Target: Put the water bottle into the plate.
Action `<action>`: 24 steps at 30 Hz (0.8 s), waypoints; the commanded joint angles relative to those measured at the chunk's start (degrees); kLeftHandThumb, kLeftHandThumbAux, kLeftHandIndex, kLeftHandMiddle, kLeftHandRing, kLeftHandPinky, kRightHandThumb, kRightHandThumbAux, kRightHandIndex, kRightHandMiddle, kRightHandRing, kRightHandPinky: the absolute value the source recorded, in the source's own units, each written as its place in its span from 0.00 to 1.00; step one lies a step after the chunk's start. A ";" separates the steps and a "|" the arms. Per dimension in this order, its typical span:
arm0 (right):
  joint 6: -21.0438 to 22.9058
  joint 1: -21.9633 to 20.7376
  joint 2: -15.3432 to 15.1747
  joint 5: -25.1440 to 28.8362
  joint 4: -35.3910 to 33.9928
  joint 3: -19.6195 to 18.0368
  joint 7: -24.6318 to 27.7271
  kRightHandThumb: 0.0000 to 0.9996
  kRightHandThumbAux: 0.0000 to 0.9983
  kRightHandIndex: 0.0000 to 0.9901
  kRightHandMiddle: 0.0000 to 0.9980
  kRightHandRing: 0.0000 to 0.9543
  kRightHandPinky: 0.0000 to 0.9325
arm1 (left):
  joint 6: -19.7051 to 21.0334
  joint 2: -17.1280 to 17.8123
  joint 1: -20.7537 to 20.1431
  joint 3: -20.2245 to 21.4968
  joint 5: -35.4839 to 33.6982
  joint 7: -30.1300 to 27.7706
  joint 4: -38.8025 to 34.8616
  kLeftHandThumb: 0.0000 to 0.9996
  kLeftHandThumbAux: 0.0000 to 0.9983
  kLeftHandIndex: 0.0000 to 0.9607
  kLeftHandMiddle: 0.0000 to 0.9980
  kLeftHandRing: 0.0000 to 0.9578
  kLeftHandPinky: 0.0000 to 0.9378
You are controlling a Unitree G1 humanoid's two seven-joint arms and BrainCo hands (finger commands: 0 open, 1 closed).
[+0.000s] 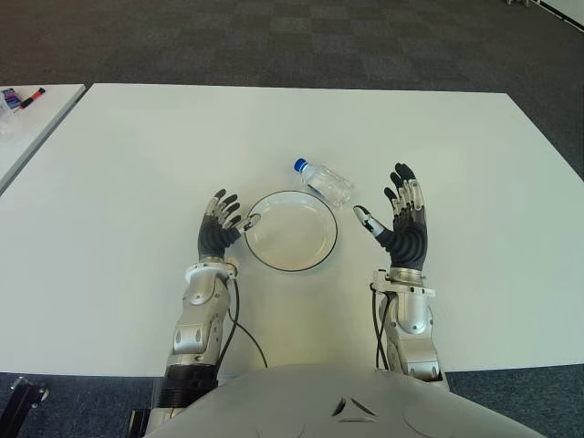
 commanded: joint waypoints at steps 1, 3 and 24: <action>-0.48 -0.11 1.48 -0.68 0.65 0.06 -0.26 0.00 0.85 0.04 0.03 0.03 0.08 | 0.10 -1.94 -0.68 -0.21 1.00 1.02 0.64 0.00 0.94 0.11 0.17 0.17 0.20; -0.31 -0.07 1.40 -0.59 0.43 0.13 -0.10 0.00 0.85 0.04 0.03 0.03 0.08 | 0.08 -1.95 -0.69 -0.19 1.07 1.00 0.69 0.00 0.94 0.11 0.17 0.17 0.20; -0.26 0.19 1.28 -0.48 -0.69 -0.18 0.27 0.03 0.86 0.04 0.04 0.04 0.09 | -0.65 -2.11 -0.65 -0.37 1.29 0.84 1.30 0.00 0.94 0.11 0.17 0.16 0.19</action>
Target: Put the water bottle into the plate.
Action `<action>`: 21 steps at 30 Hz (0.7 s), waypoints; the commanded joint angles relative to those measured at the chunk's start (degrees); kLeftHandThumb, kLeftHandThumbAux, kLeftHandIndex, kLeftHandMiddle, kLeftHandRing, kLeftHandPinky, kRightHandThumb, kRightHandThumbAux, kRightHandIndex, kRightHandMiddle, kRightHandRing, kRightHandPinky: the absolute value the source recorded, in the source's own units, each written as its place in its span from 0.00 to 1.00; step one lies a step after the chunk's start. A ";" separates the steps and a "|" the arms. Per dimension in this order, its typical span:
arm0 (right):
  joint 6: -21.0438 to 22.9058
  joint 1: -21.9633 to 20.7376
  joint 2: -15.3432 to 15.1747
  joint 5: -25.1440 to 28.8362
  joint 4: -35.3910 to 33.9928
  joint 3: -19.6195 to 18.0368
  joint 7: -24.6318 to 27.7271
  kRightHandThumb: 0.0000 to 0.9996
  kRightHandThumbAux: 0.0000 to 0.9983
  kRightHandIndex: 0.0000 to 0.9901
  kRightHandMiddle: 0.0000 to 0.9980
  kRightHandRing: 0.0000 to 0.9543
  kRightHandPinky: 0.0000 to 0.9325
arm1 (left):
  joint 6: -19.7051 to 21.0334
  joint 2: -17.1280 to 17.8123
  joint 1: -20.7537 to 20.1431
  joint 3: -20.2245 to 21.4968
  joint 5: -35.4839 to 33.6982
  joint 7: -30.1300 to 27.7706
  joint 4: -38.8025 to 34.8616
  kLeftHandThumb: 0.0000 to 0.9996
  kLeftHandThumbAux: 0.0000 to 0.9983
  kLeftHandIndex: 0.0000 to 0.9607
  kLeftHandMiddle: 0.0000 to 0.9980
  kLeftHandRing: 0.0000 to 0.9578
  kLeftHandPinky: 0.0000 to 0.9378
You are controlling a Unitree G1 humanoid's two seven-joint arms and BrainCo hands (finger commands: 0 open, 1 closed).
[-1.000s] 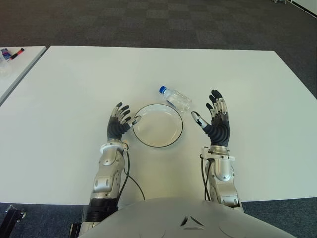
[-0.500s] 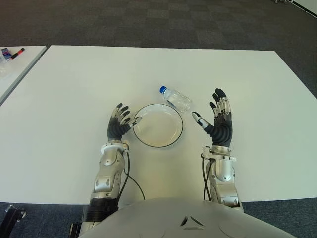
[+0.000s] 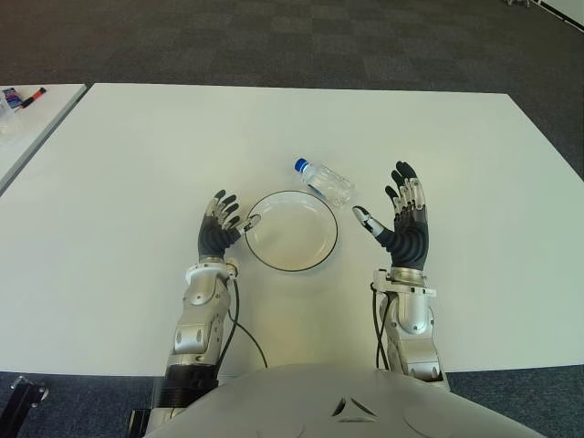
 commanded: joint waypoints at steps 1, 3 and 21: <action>-0.25 0.23 1.37 -0.63 -0.06 -0.19 -0.36 0.04 0.87 0.05 0.04 0.04 0.10 | -0.22 -2.13 -0.65 -0.34 0.56 0.56 1.06 0.00 0.94 0.11 0.17 0.16 0.19; -0.22 0.30 0.96 -4.55 -0.04 -0.47 -2.20 0.05 0.87 0.05 0.04 0.05 0.12 | -0.43 -2.17 -0.68 -0.35 0.62 0.62 1.17 0.00 0.94 0.12 0.17 0.16 0.19; 20.04 2.72 -0.65 -50.48 -8.48 1.82 -10.14 0.35 0.68 0.09 0.16 0.18 0.24 | -1.34 -2.52 -0.64 -0.61 0.52 0.59 1.83 0.00 0.95 0.13 0.18 0.16 0.18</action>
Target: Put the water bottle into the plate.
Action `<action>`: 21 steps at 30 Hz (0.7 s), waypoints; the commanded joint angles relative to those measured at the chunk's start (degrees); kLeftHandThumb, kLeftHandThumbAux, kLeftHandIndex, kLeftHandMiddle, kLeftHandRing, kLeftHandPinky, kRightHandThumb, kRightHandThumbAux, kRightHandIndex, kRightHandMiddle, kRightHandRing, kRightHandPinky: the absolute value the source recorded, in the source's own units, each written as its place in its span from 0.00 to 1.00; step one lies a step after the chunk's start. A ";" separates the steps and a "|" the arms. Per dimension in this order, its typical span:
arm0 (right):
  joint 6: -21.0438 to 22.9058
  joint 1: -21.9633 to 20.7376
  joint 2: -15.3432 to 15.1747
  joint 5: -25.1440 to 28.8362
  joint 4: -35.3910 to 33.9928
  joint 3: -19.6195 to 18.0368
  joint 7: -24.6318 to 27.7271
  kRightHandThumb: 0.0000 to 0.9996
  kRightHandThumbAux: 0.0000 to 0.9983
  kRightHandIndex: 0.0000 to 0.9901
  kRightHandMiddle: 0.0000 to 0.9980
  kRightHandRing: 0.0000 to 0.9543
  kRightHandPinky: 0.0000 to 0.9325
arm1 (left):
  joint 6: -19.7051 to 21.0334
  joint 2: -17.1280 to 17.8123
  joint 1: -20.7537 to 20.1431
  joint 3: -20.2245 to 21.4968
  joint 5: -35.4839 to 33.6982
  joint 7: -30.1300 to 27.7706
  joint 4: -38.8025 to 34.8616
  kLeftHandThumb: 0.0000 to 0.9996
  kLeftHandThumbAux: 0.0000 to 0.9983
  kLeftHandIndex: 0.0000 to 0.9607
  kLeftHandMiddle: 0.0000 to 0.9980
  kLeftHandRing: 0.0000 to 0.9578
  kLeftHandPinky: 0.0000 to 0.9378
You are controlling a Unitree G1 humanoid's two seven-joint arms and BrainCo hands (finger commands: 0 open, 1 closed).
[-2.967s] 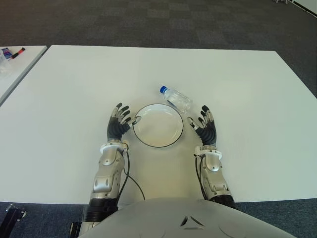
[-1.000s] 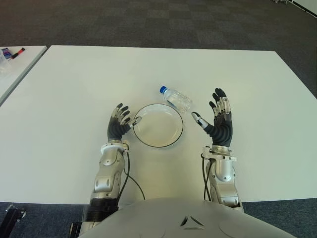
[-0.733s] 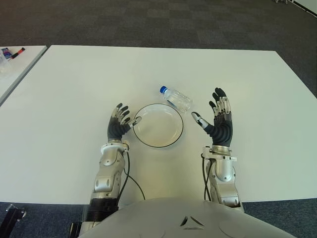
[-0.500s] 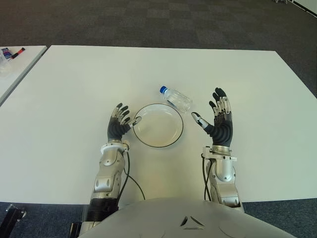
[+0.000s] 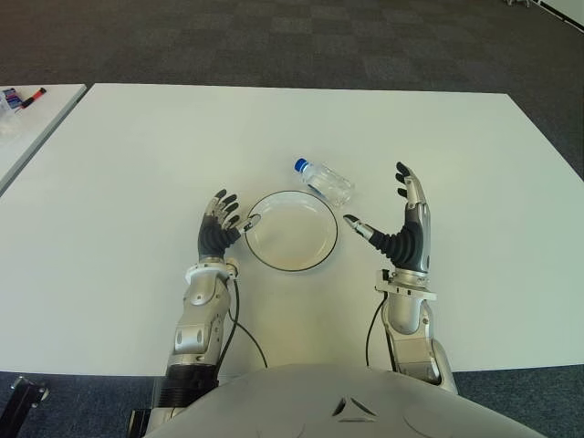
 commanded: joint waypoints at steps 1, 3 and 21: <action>8.68 1.32 0.66 -10.03 -3.45 1.73 1.90 0.37 0.68 0.09 0.16 0.18 0.24 | -0.58 -2.59 -0.65 -0.52 0.46 0.59 1.61 0.00 0.96 0.13 0.18 0.16 0.18; 9.76 1.35 0.70 -10.65 -3.88 2.22 2.11 0.38 0.67 0.09 0.16 0.18 0.24 | -0.66 -2.61 -0.66 -0.52 0.44 0.59 1.67 0.00 0.96 0.13 0.18 0.16 0.18; 13.91 1.66 -0.28 -9.27 -6.91 3.92 5.12 0.40 0.63 0.05 0.18 0.20 0.27 | -1.11 -2.59 -0.85 -0.41 -0.29 0.08 2.50 0.00 0.96 0.13 0.17 0.16 0.18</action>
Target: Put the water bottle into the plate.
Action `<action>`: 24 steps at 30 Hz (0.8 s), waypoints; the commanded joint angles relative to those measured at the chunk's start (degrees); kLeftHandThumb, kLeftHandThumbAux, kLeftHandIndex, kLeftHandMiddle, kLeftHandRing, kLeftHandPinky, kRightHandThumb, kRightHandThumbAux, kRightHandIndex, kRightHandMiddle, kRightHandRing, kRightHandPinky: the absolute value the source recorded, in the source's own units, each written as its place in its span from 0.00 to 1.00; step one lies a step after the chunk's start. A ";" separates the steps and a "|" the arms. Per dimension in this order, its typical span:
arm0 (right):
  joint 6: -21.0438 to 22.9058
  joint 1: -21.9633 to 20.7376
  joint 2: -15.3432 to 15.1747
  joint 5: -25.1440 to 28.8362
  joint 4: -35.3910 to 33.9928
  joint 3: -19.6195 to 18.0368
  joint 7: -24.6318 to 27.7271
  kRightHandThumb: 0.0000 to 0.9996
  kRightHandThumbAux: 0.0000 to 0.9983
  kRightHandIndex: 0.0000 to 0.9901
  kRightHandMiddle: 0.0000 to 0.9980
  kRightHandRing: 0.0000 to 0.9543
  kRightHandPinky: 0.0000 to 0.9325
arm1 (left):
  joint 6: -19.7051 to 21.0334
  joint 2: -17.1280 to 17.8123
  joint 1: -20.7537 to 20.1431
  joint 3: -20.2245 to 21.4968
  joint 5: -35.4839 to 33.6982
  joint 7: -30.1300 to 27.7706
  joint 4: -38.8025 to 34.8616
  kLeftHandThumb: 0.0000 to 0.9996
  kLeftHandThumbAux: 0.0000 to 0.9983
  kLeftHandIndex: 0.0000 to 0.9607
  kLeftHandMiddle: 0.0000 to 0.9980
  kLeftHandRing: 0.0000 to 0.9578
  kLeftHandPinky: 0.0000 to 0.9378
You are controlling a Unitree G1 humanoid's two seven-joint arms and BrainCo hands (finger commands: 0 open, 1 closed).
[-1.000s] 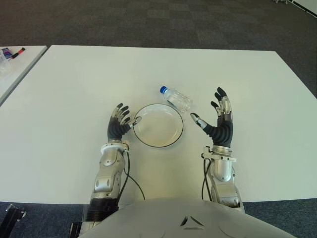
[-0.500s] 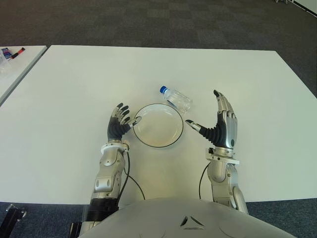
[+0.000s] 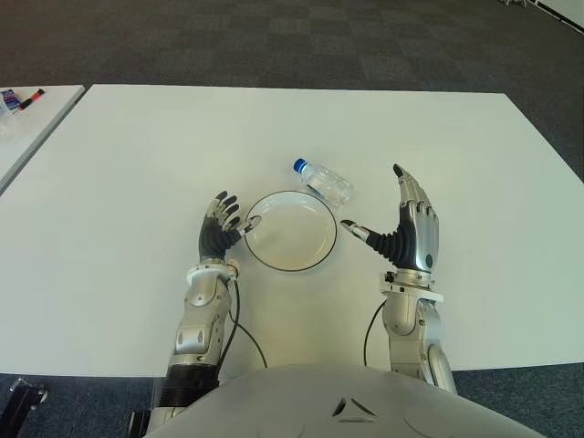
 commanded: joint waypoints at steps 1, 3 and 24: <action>0.98 0.43 -0.38 0.64 -0.12 0.21 0.33 0.39 0.63 0.06 0.18 0.21 0.27 | -0.25 -2.55 -0.83 -0.30 -0.21 0.06 0.95 0.00 0.96 0.13 0.17 0.16 0.18; 0.91 0.36 -0.52 0.84 -0.05 0.11 0.22 0.38 0.63 0.06 0.18 0.21 0.27 | -0.34 -2.58 -0.84 -0.30 -0.27 0.03 1.05 0.00 0.96 0.13 0.17 0.16 0.18; 0.55 -0.29 -1.46 2.48 0.10 -0.55 0.25 0.31 0.60 0.06 0.20 0.23 0.28 | -1.44 -2.53 -0.91 -0.39 -0.80 -0.35 1.91 0.00 0.96 0.13 0.17 0.15 0.18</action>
